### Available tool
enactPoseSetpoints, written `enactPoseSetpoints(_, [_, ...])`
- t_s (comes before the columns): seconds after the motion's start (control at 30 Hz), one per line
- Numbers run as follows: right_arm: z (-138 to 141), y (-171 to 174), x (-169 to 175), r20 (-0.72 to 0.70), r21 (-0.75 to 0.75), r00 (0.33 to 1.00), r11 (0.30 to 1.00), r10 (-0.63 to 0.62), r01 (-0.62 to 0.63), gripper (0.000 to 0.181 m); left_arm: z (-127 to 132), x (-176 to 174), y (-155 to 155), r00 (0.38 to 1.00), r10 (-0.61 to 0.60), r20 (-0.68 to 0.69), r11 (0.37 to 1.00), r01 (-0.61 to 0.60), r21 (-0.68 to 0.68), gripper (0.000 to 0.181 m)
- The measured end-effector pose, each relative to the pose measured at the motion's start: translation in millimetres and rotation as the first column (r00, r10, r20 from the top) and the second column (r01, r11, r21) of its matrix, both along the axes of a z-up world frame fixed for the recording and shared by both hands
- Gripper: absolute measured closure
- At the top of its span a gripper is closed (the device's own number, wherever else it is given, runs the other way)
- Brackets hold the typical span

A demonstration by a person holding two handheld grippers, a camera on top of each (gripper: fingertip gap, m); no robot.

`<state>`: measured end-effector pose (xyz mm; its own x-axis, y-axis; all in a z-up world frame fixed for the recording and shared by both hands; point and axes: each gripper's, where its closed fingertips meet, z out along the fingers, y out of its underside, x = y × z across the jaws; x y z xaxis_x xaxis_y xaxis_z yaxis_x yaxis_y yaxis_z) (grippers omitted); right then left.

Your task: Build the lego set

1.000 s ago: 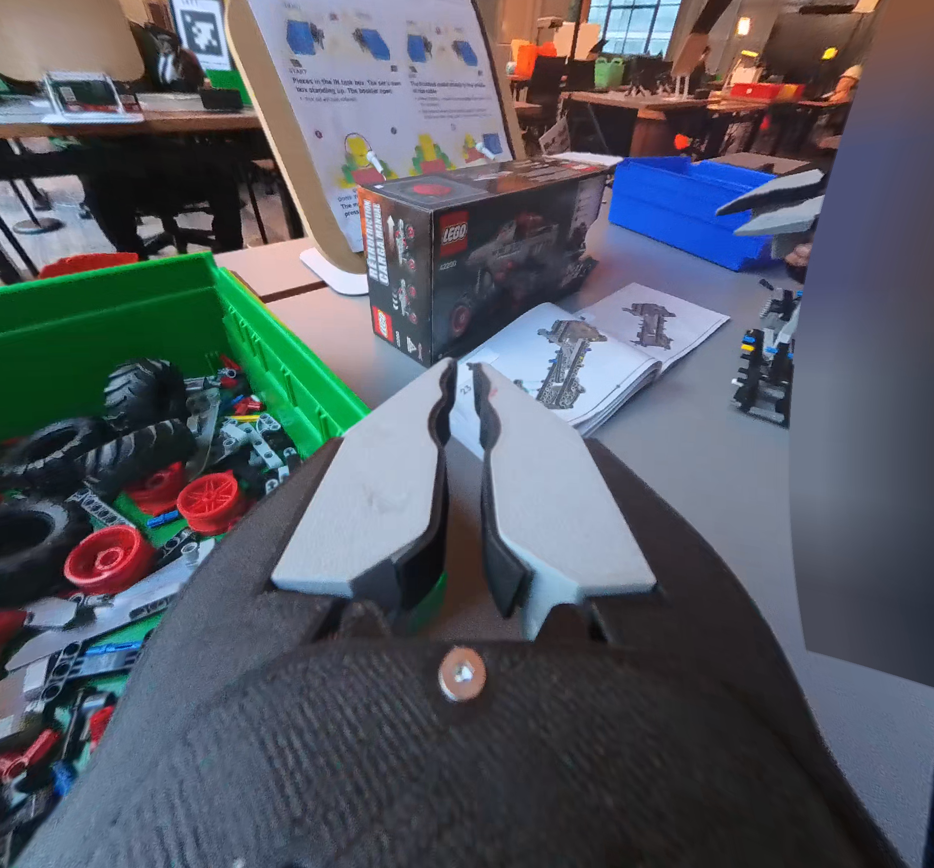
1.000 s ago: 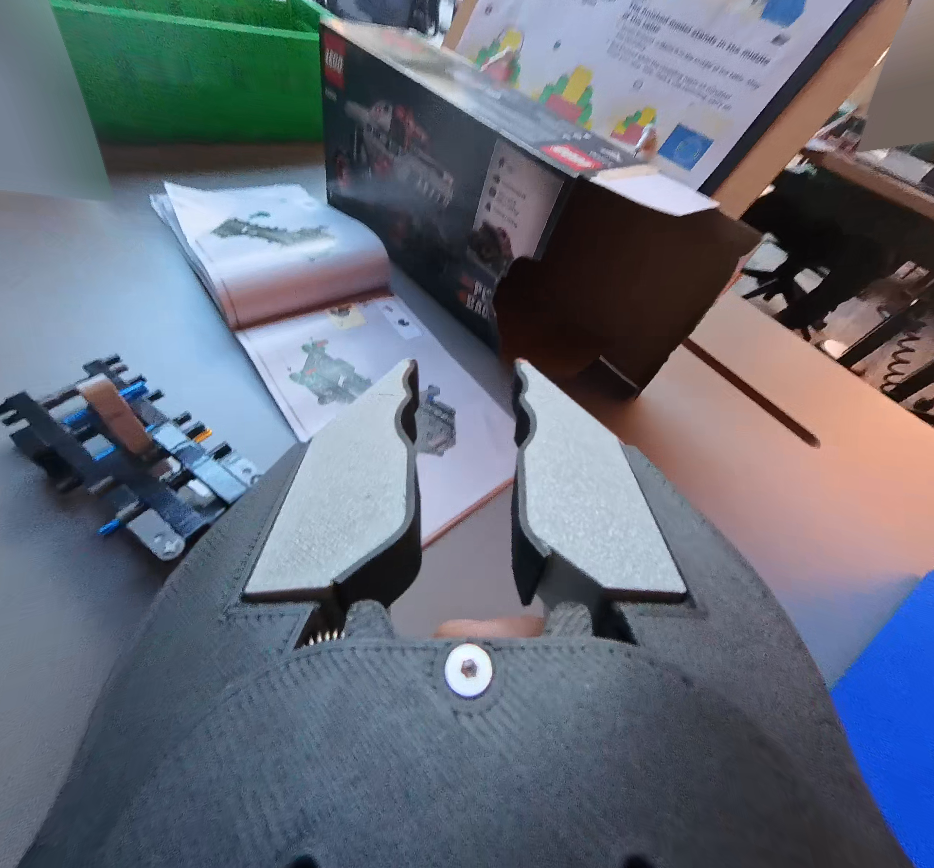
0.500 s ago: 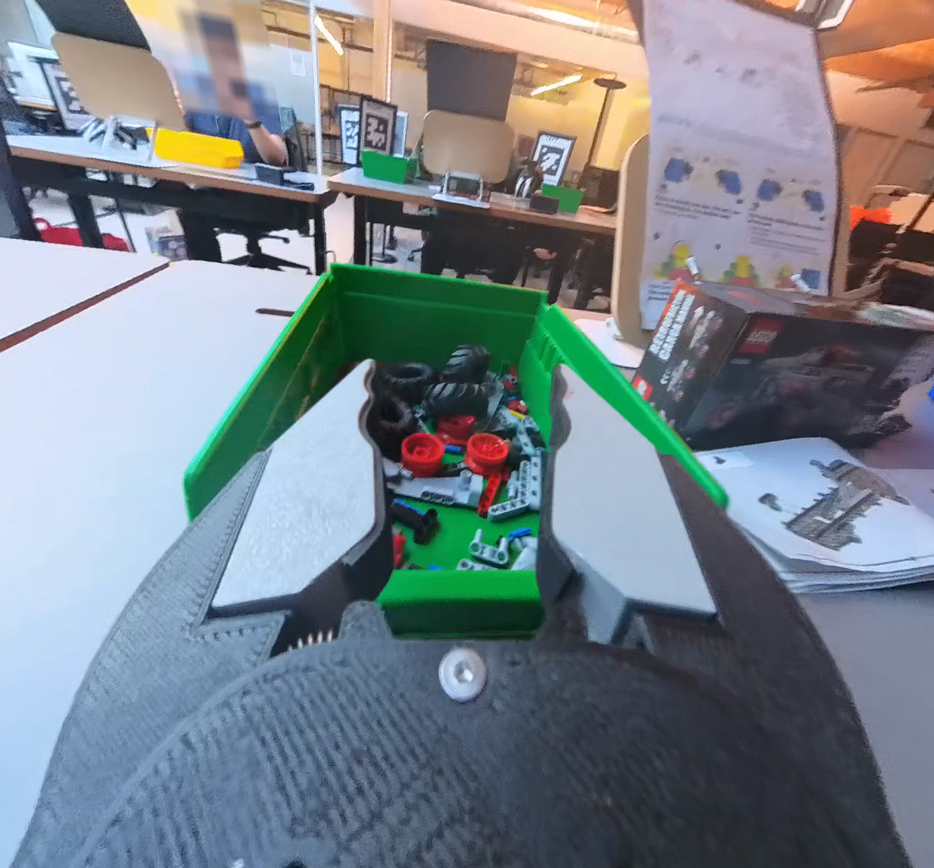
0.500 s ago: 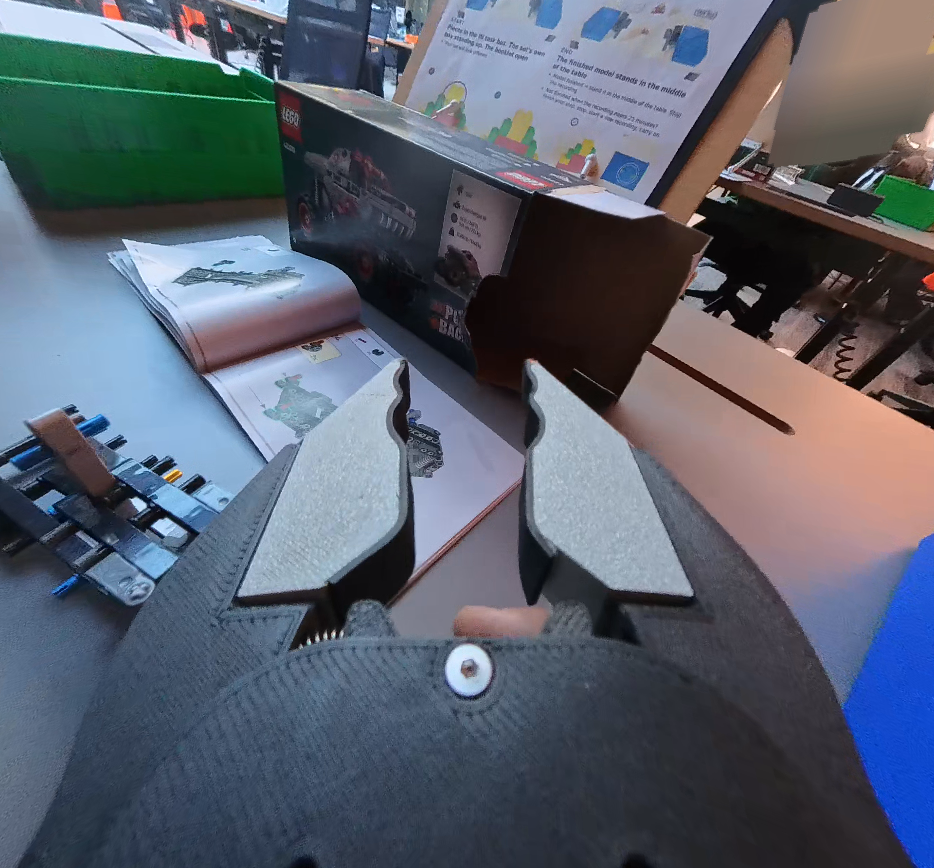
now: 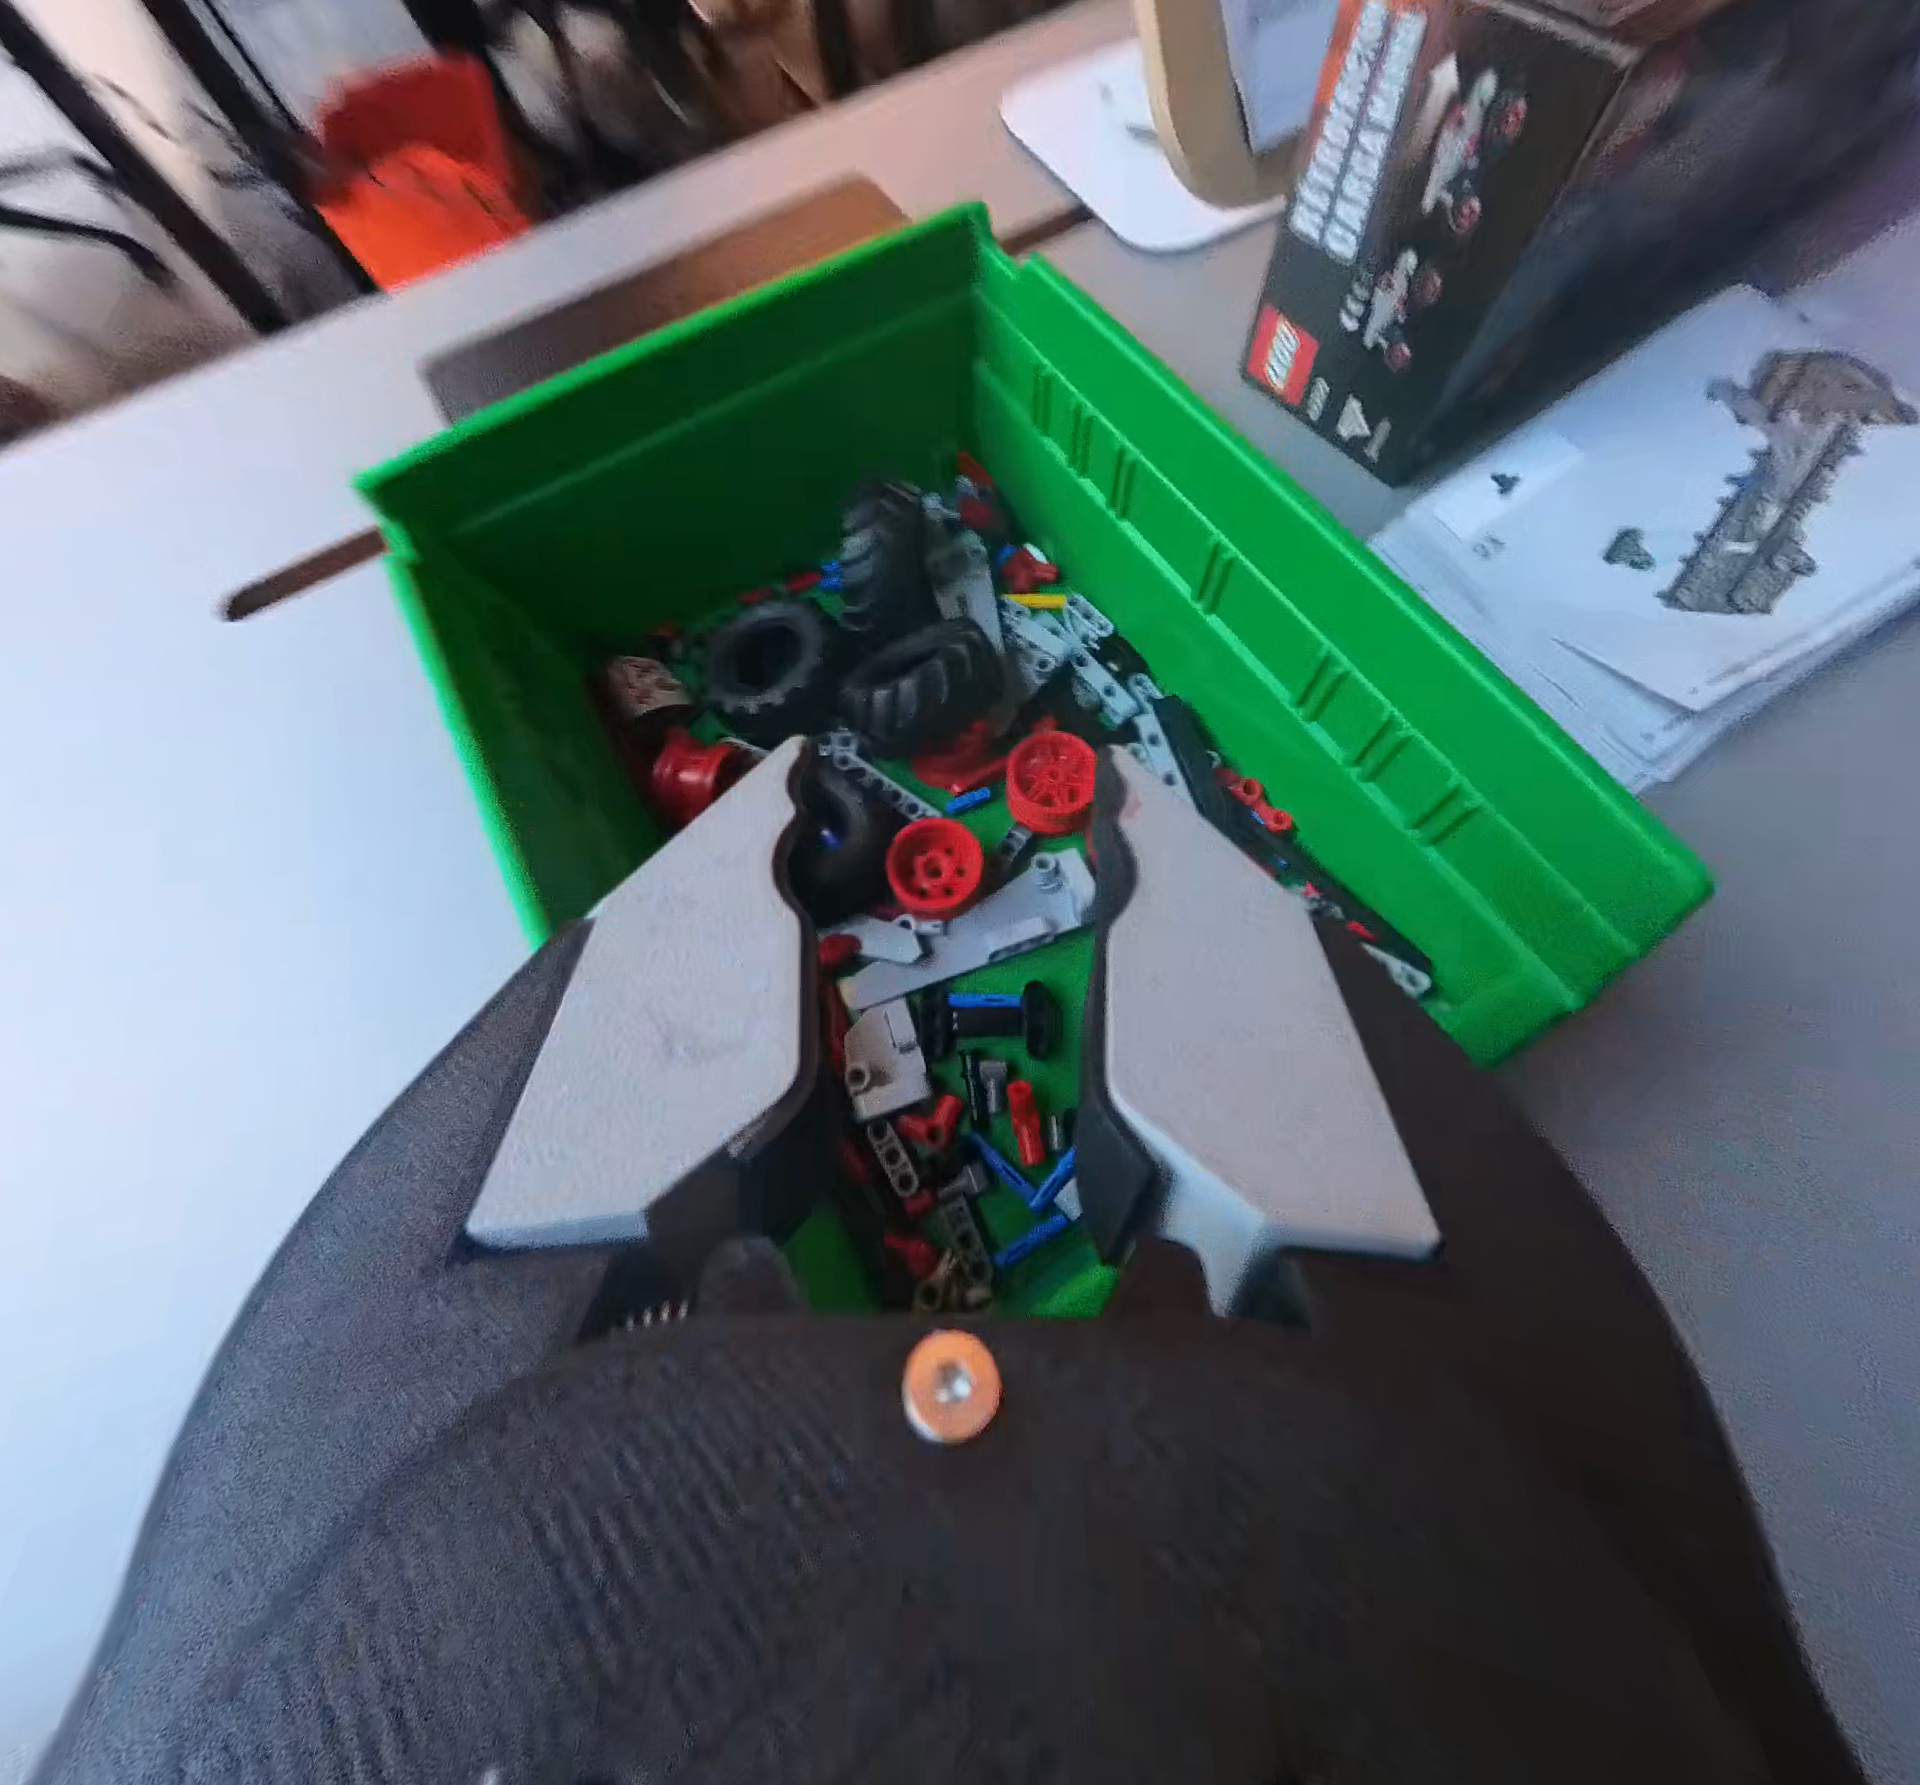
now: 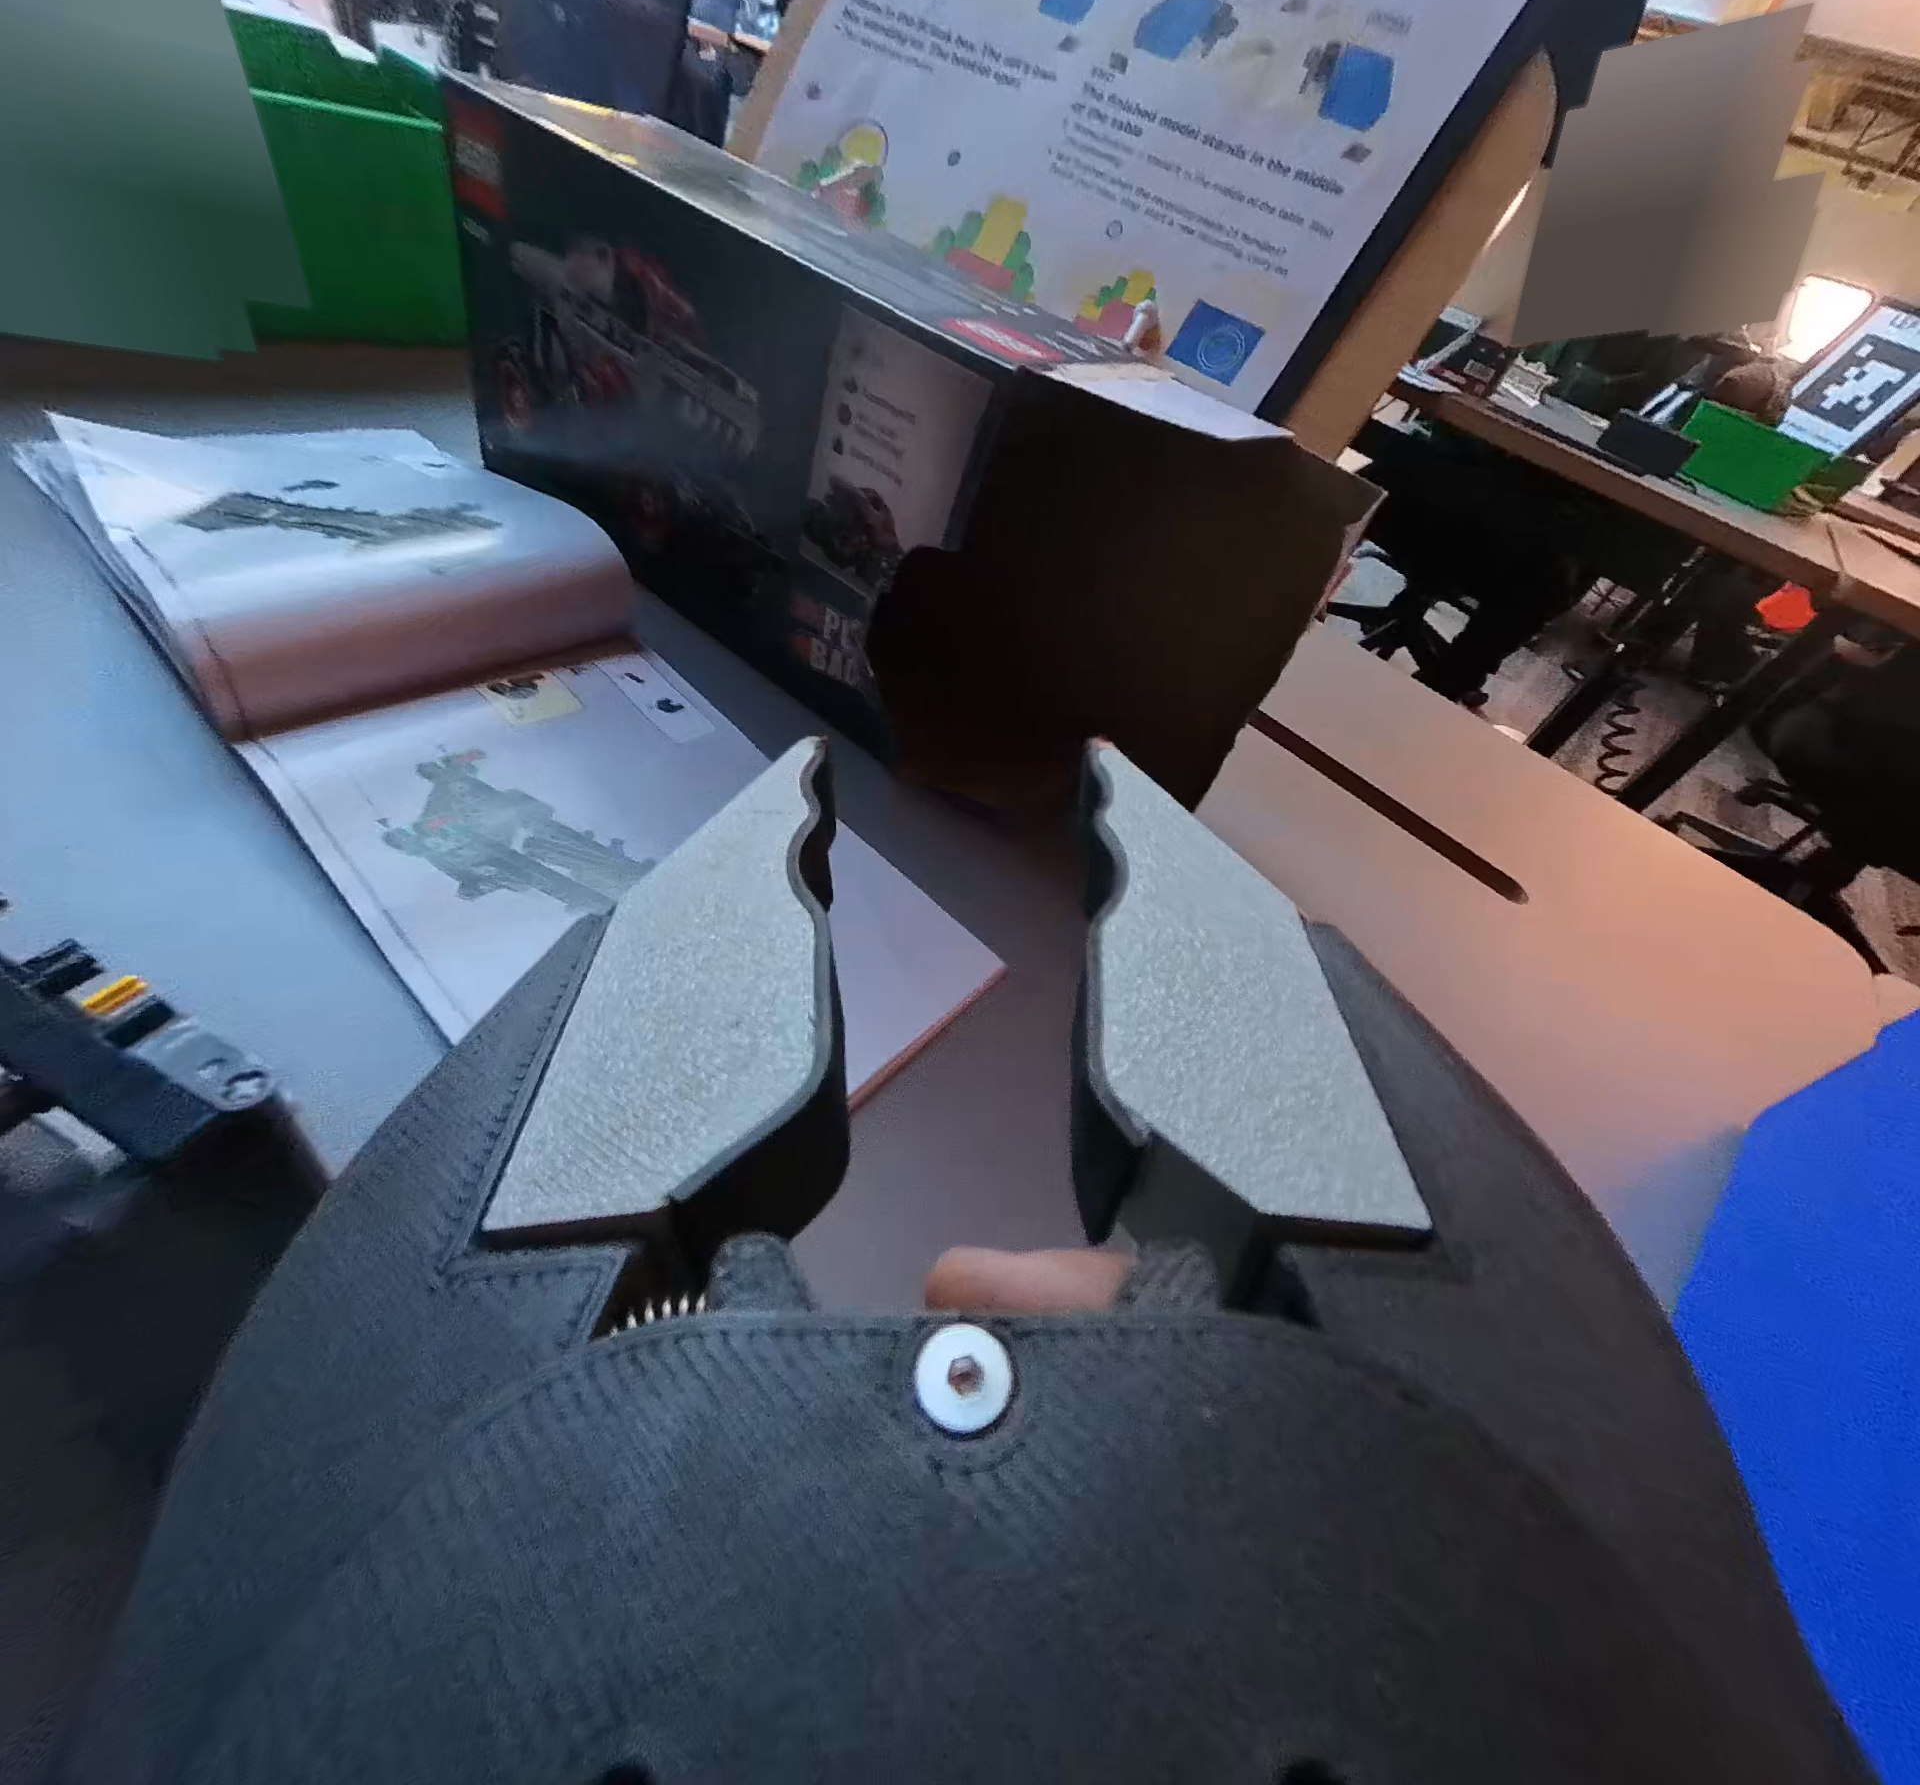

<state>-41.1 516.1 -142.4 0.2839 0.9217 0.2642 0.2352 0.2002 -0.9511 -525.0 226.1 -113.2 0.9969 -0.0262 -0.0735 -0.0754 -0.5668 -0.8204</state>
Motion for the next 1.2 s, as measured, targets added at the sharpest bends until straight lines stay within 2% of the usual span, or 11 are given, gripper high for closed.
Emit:
enactPoseSetpoints(0.13, [-0.9, 8.5, 0.1, 0.021, 0.006, 1.0, 1.0, -0.008, 0.008, 0.136, -14.6, 21.1, 12.2, 0.986, -0.118, 0.118, 0.984, 0.132, -0.119, 0.135])
enactPoseSetpoints(0.33, [11.2, 0.1, 1.8, -0.02, -0.002, 0.999, 1.0, 0.031, -0.031, 0.137, -24.1, 93.4, -41.3, 0.954, -0.247, 0.172, 0.959, 0.266, -0.097, 0.151])
enactPoseSetpoints(0.5, [18.0, -23.9, -0.7, -0.085, -0.05, 0.992, 0.994, 0.094, -0.099, 0.136, -63.4, 157.8, -39.7, 0.887, -0.381, 0.261, 0.891, 0.428, -0.152, 0.157])
enactPoseSetpoints(0.53, [16.7, -25.5, 0.8, -0.077, -0.041, 0.994, 0.995, 0.083, -0.087, 0.136, -75.0, 169.3, -38.1, 0.871, -0.406, 0.277, 0.862, 0.465, -0.199, 0.144])
enactPoseSetpoints(0.57, [16.9, -28.4, 2.3, -0.075, -0.028, 0.994, 0.996, 0.085, -0.087, 0.137, -72.6, 175.9, -32.3, 0.861, -0.446, 0.244, 0.855, 0.49, -0.17, 0.17])
enactPoseSetpoints(0.6, [17.6, -31.3, 4.1, -0.074, -0.02, 0.993, 0.996, 0.089, -0.091, 0.139, -68.5, 183.0, -33.8, 0.836, -0.493, 0.243, 0.828, 0.536, -0.165, 0.172])
enactPoseSetpoints(0.83, [18.3, -31.5, 8.2, -0.069, -0.025, 0.997, 0.999, 0.04, -0.041, 0.141, -10.3, 54.1, 23.2, 0.965, -0.238, -0.109, 0.954, 0.211, -0.213, 0.151])
enactPoseSetpoints(1.0, [1.9, -16.1, 8.7, -0.009, -0.034, 0.999, 0.999, -0.04, 0.04, 0.141, -63.4, 22.1, 66.9, 0.953, -0.279, -0.117, 0.859, 0.193, -0.475, 0.123])
enactPoseSetpoints(1.07, [-0.8, -7.2, 12.3, 0.001, -0.039, 0.996, 0.996, -0.084, 0.084, 0.141, -100.6, 10.1, 66.4, 0.932, -0.334, -0.137, 0.757, 0.179, -0.628, 0.104])
enactPoseSetpoints(1.17, [-1.0, 3.9, 17.0, 0.003, -0.045, 0.992, 0.991, -0.127, 0.127, 0.141, -115.8, 11.9, 65.9, 0.939, -0.343, 0.006, 0.68, 0.253, -0.689, 0.12])
enactPoseSetpoints(1.2, [-2.7, 7.8, 18.1, 0.017, -0.043, 0.99, 0.989, -0.142, 0.142, 0.141, -110.5, -6.5, 61.5, 0.938, -0.338, -0.076, 0.657, 0.178, -0.732, 0.126])
